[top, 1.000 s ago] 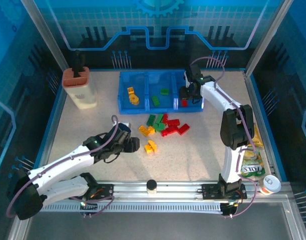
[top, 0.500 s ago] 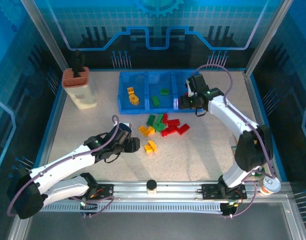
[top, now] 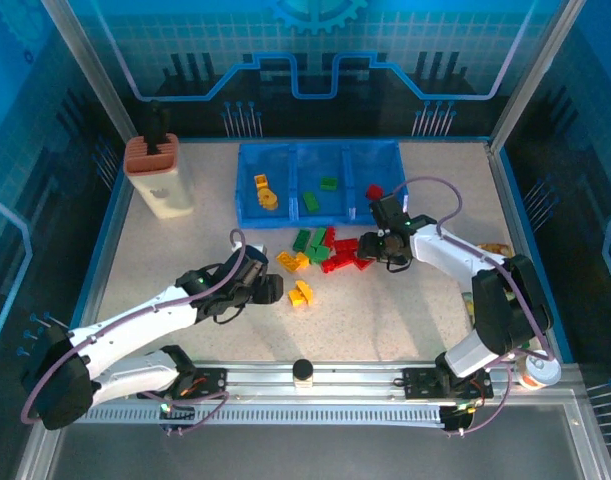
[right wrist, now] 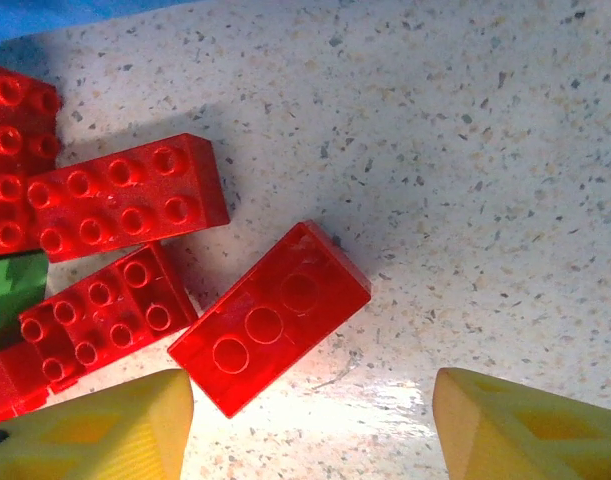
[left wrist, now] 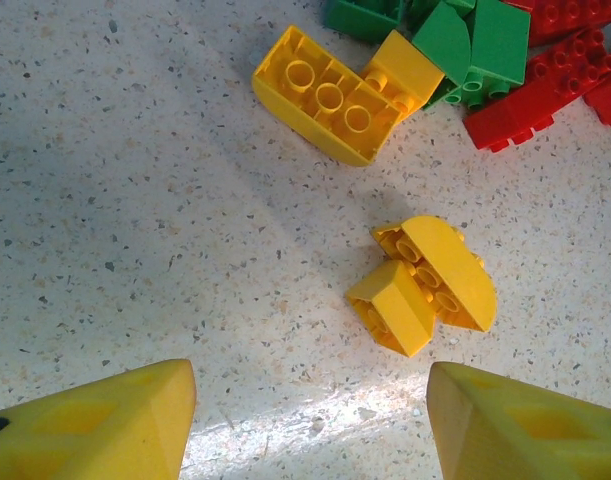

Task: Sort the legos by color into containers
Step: Pick up the lego from the center of the table.

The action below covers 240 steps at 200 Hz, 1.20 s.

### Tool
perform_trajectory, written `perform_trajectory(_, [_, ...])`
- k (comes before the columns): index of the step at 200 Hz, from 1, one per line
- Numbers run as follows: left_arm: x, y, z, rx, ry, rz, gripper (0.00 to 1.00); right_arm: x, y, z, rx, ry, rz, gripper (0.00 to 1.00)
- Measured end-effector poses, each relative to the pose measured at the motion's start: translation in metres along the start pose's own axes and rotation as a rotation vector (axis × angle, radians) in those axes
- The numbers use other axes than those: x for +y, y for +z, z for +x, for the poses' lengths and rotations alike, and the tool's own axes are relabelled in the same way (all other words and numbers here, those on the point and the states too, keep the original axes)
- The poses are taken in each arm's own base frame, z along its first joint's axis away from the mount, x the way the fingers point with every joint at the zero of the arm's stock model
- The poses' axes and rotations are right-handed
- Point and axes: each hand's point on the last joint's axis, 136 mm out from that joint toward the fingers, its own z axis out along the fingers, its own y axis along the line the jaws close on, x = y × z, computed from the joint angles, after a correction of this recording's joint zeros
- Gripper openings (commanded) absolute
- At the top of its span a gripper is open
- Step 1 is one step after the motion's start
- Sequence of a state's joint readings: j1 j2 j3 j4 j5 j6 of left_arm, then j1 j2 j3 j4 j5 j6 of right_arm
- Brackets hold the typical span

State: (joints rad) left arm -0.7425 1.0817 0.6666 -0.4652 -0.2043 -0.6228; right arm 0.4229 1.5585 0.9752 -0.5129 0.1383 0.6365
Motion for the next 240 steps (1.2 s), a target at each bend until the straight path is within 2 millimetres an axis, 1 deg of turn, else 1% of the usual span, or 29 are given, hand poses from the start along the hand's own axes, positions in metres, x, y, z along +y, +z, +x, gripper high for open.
perform_trajectory(25, [0.000, 0.000, 0.000, 0.000, 0.000, 0.000, 0.64, 0.004, 0.007, -0.003, -0.003, 0.070, -0.013, 0.68])
perform_trajectory(62, [0.000, 0.000, 0.000, 0.000, 0.000, 0.000, 0.64, 0.004, 0.026, 0.002, 0.033, 0.143, 0.004, 0.67])
perform_trajectory(107, [0.000, 0.000, 0.000, 0.000, 0.000, 0.000, 0.64, 0.005, 0.029, 0.001, 0.028, 0.191, 0.002, 0.64])
perform_trajectory(140, [0.000, 0.000, 0.000, -0.001, 0.000, 0.000, 0.64, 0.003, 0.041, 0.006, 0.050, 0.194, 0.018, 0.64])
perform_trajectory(157, [0.000, 0.000, 0.000, -0.001, 0.000, 0.000, 0.64, 0.003, 0.043, 0.006, 0.051, 0.196, 0.017, 0.62])
perform_trajectory(171, [0.000, 0.000, 0.000, -0.001, 0.000, 0.000, 0.64, 0.002, 0.045, 0.008, 0.051, 0.197, 0.018, 0.56])
perform_trajectory(186, [0.000, 0.000, 0.000, -0.001, 0.000, 0.000, 0.64, -0.001, 0.045, 0.010, 0.045, 0.199, 0.025, 0.44])
perform_trajectory(194, [0.000, 0.000, 0.000, -0.001, 0.000, 0.000, 0.64, -0.002, 0.044, 0.011, 0.044, 0.201, 0.024, 0.39])
perform_trajectory(204, [0.000, 0.000, 0.000, -0.001, 0.000, 0.000, 0.64, -0.003, 0.043, 0.015, 0.045, 0.199, 0.025, 0.35])
perform_trajectory(228, [-0.001, 0.001, -0.001, -0.003, 0.000, 0.002, 0.64, -0.007, 0.034, 0.015, 0.034, 0.191, 0.035, 0.25])
perform_trajectory(240, [-0.001, 0.002, 0.000, 0.000, 0.000, -0.001, 0.64, -0.008, 0.029, 0.013, 0.022, 0.185, 0.038, 0.23])
